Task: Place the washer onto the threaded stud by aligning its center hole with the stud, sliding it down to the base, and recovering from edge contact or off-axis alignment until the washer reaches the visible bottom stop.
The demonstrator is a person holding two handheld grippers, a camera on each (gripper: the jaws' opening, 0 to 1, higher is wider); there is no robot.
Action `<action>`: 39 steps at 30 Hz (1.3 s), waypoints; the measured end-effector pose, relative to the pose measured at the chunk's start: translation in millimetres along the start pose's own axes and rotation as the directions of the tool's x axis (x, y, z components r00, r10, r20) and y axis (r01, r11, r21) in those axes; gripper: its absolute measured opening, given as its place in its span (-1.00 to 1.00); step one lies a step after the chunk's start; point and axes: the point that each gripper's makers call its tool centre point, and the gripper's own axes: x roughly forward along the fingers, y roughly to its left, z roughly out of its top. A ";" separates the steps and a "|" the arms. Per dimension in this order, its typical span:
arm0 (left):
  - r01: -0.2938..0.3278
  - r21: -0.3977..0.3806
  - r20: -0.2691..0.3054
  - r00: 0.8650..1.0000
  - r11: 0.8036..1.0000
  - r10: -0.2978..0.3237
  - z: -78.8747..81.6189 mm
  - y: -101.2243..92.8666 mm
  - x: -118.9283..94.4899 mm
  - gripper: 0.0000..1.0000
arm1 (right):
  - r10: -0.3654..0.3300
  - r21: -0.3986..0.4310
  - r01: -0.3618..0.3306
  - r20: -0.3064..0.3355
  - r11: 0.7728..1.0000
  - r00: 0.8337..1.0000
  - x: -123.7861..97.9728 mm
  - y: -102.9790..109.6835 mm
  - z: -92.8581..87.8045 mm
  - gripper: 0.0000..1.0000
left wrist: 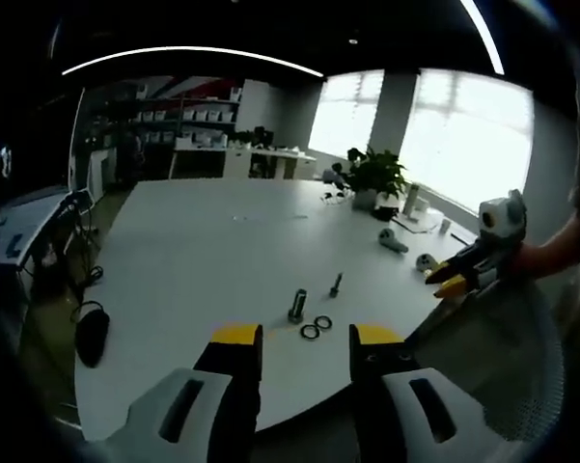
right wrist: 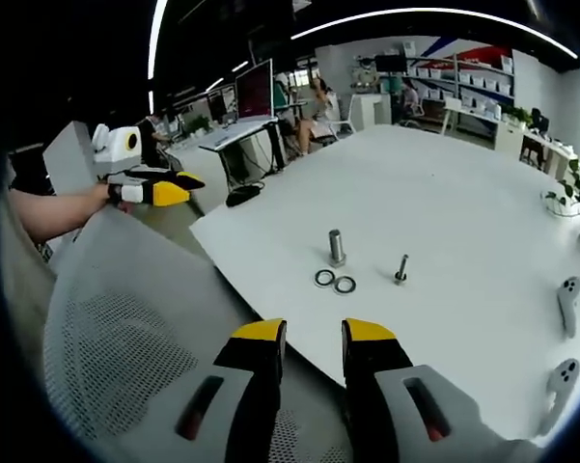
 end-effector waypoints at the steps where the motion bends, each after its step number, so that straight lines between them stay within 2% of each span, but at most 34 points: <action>1: 0.003 0.003 -0.002 1.000 1.000 -0.003 -0.4 -1.0 0.2 -0.33 | 0.003 0.004 -0.003 -0.009 1.000 1.000 0.8 0.1 -1.9 -0.48; 7: 0.023 0.011 -0.035 0.999 1.000 -0.023 -5.9 -5.2 2.2 -0.35 | -0.005 0.005 0.005 0.013 1.000 1.000 -1.0 -1.0 2.2 -0.48; 12: -0.012 -0.033 -0.054 0.998 0.999 0.010 -5.3 5.0 4.2 -0.29 | -0.019 0.009 0.018 0.011 1.000 1.000 -0.8 -3.7 2.4 -0.48; 14: -0.036 -0.027 -0.103 0.994 0.999 0.033 -10.0 13.2 6.7 -0.21 | -0.017 0.005 0.017 0.004 1.000 1.000 -1.0 -3.8 0.3 -0.48; 15: -0.052 0.001 -0.131 0.990 0.999 0.051 -11.3 17.9 7.1 -0.19 | -0.012 0.006 0.012 0.004 1.000 1.000 -0.9 -3.0 -0.2 -0.48; 17: -0.056 0.034 -0.138 0.989 0.998 0.060 -3.8 23.2 12.5 -0.20 | -0.008 0.009 0.008 0.005 1.000 1.000 -0.6 -2.7 0.2 -0.48; 21: -0.065 0.025 -0.138 0.988 0.998 0.067 7.6 32.5 23.2 -0.19 | -0.017 0.022 0.017 0.025 1.000 1.000 -2.3 -5.0 2.6 -0.48; 23: -0.065 -0.002 -0.152 0.986 0.998 0.064 6.2 38.5 32.1 -0.19 | -0.022 0.032 0.021 0.028 0.999 0.999 -2.3 -6.6 3.0 -0.48; 29: -0.105 -0.020 -0.201 0.975 0.994 0.099 -3.3 57.3 44.0 -0.19 | -0.022 0.038 0.021 0.034 0.999 0.999 -2.3 -6.7 3.9 -0.48; 34: -0.110 -0.033 -0.225 0.969 0.993 0.100 -10.1 59.4 48.1 -0.17 | -0.020 0.042 0.019 0.040 0.999 0.999 -2.5 -7.3 5.0 -0.48; 39: -0.109 -0.006 -0.258 0.960 0.994 0.104 -15.4 61.4 50.7 -0.16 | -0.013 0.038 0.012 0.034 0.999 0.999 -1.9 -5.9 4.3 -0.48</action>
